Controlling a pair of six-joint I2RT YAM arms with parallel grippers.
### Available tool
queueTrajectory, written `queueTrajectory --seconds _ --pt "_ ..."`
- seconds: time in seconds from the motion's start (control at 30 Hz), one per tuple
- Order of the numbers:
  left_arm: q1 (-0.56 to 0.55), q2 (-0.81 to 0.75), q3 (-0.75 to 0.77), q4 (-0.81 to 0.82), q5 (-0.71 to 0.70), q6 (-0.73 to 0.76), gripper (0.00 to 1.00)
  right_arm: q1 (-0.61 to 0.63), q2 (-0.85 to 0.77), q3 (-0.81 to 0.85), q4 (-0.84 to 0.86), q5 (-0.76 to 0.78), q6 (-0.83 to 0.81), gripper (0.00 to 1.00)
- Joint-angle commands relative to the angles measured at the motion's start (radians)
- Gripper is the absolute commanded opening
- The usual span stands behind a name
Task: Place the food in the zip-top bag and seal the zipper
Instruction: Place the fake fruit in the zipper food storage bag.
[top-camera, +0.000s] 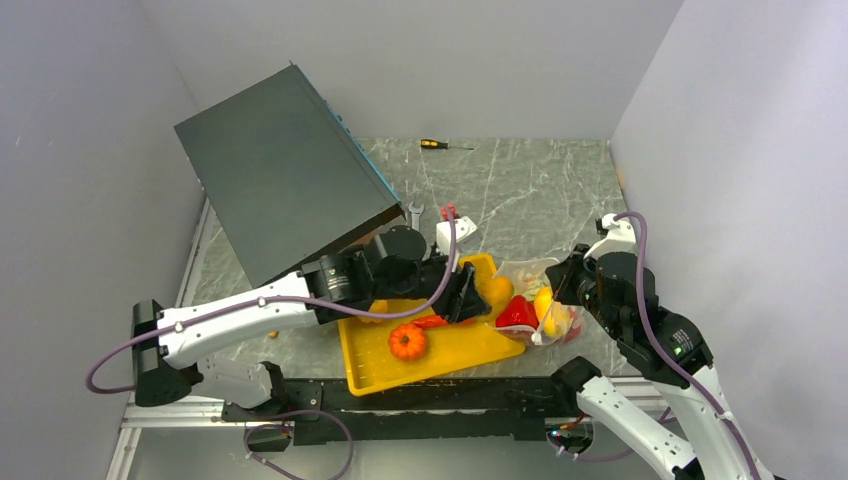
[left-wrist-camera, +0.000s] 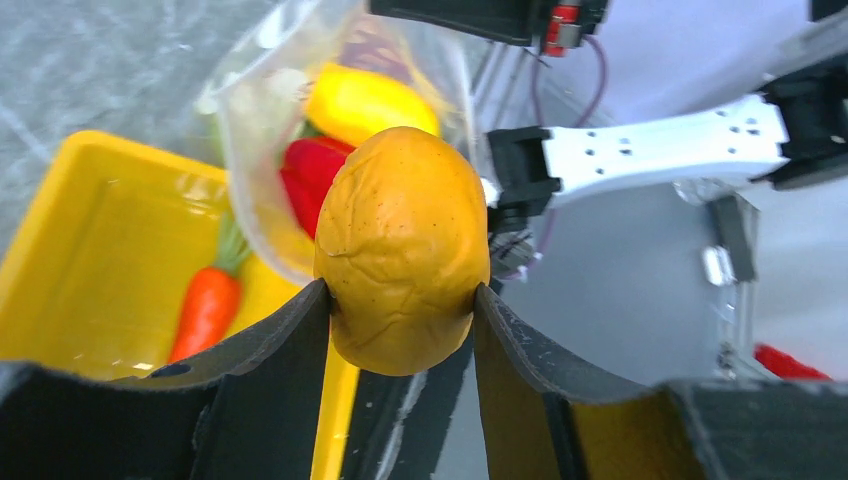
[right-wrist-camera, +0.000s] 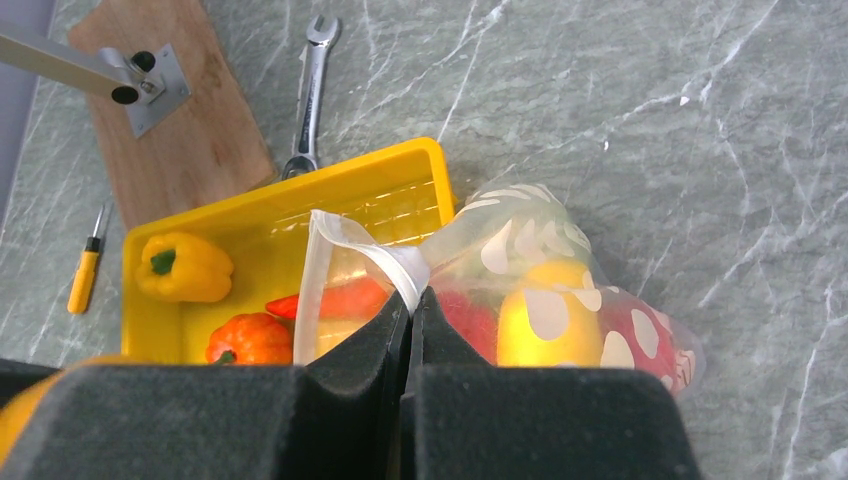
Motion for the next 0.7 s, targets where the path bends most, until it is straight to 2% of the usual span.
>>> queueTrajectory --seconds 0.0,0.13,0.47,0.6,0.67 --pt "-0.003 0.056 0.036 0.124 0.186 -0.036 0.44 0.003 -0.007 0.013 0.076 -0.01 0.013 0.0" --pt "-0.003 0.124 0.087 0.104 0.176 -0.062 0.44 0.004 -0.008 0.02 0.071 -0.011 0.01 0.0" --pt "0.021 0.399 0.349 -0.117 0.187 -0.129 0.41 0.003 -0.017 0.025 0.063 -0.012 0.01 0.0" --pt "0.027 0.464 0.414 -0.159 0.164 -0.154 0.43 0.003 -0.019 0.025 0.062 -0.011 0.007 0.0" --pt "0.032 0.476 0.431 -0.173 0.125 -0.166 0.48 0.003 -0.016 0.027 0.06 -0.01 0.006 0.0"
